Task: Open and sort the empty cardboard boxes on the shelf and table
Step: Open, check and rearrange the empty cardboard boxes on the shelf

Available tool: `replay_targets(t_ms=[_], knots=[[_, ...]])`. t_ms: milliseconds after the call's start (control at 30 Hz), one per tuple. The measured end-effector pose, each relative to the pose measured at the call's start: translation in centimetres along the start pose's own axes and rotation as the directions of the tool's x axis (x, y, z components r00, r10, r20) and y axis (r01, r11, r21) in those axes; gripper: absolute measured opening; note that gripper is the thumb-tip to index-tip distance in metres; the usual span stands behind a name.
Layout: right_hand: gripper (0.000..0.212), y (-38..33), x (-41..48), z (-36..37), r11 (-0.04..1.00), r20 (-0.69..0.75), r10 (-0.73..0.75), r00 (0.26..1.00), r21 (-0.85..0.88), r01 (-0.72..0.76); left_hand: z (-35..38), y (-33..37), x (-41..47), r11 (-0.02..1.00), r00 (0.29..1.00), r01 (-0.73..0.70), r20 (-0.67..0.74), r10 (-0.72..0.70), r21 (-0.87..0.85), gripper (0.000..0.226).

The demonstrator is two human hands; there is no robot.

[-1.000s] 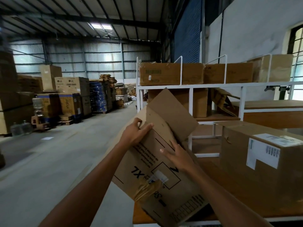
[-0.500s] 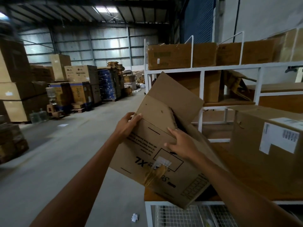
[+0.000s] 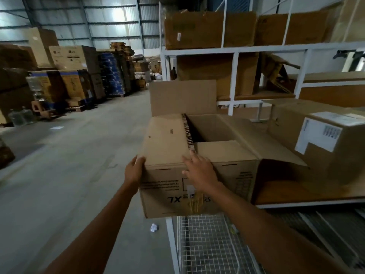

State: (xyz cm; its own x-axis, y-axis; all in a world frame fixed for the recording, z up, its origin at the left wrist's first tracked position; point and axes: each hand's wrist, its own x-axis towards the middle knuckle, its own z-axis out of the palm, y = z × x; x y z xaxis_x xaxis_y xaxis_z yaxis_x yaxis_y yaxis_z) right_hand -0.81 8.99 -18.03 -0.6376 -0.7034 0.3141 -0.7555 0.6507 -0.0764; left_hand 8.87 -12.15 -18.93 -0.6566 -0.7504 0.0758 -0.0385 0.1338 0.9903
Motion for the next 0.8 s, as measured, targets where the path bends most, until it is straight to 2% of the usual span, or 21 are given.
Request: replay_targets(t_ms=[100, 167, 267, 333, 400, 433, 500, 533, 567, 633, 667, 733, 800], knots=[[0.059, 0.6, 0.0, -0.4, 1.0, -0.004, 0.012, 1.0, 0.005, -0.012, 1.0, 0.6, 0.3, 1.0, 1.0, -0.004, 0.002, 0.004, -0.025, 0.037], [0.06, 1.8, -0.3, -0.6, 0.999, 0.005, 0.044, 0.999, 0.011, -0.044, 2.1, 0.7, 0.3, 0.999, 0.998, -0.029, 0.046, 0.03, -0.02, 0.03], [0.062, 4.3, -0.6, -1.4, 0.997, 0.014, 0.075, 0.997, 0.016, -0.075, 4.0, 0.9, 0.5, 0.996, 0.991, -0.084, 0.104, 0.084, -0.004, 0.036], [0.065, 5.8, -1.1, -1.7, 0.992, 0.025, 0.129, 0.991, 0.006, -0.129, 5.2, 1.4, 1.0, 0.991, 0.984, -0.125, 0.131, 0.117, 0.053, 0.039], [0.069, 6.6, -1.4, -1.7, 0.983, 0.025, 0.179, 0.984, -0.037, -0.178, 6.4, 2.2, 1.4, 0.944, 0.969, -0.233, 0.143, 0.204, 0.232, 0.035], [0.07, 6.6, -1.6, -1.6, 0.979, 0.018, 0.195, 0.981, -0.066, -0.193, 7.1, 2.7, 1.4, 0.863, 0.946, -0.323, 0.166, 0.279, 0.389, 0.033], [0.072, 6.3, -1.8, -1.4, 0.973, 0.01, 0.215, 0.977, -0.086, -0.213, 8.7, 3.6, 1.0, 0.564, 0.866, -0.491, 0.303, 0.398, 0.664, 0.036], [0.074, 6.2, -1.9, -1.5, 0.973, 0.013, 0.219, 0.976, -0.082, -0.218, 9.6, 4.0, 0.7, 0.423, 0.815, -0.567, 0.403, 0.417, 0.707, 0.04], [0.078, 6.2, -1.9, -1.6, 0.973, 0.02, 0.22, 0.975, -0.077, -0.218, 10.5, 4.3, 0.1, 0.326, 0.758, -0.642, 0.511, 0.406, 0.694, 0.045], [0.09, 6.6, -2.0, -2.2, 0.976, 0.031, 0.213, 0.977, -0.045, -0.211, 12.3, 4.7, -1.2, 0.219, 0.659, -0.749, 0.668, 0.346, 0.625, 0.06], [0.096, 6.9, -2.0, -2.5, 0.977, 0.033, 0.212, 0.977, -0.011, -0.212, 13.2, 4.8, -1.7, 0.175, 0.632, -0.771, 0.704, 0.323, 0.612, 0.067], [0.103, 7.4, -2.3, -3.0, 0.972, 0.028, 0.23, 0.973, 0.049, -0.231, 14.5, 5.2, -2.0, 0.142, 0.628, -0.773, 0.713, 0.313, 0.619, 0.067], [0.108, 7.6, -2.6, -3.0, 0.964, 0.023, 0.259, 0.966, 0.051, -0.26, 15.4, 5.8, -1.9, 0.151, 0.627, -0.775, 0.716, 0.308, 0.613, 0.063]])
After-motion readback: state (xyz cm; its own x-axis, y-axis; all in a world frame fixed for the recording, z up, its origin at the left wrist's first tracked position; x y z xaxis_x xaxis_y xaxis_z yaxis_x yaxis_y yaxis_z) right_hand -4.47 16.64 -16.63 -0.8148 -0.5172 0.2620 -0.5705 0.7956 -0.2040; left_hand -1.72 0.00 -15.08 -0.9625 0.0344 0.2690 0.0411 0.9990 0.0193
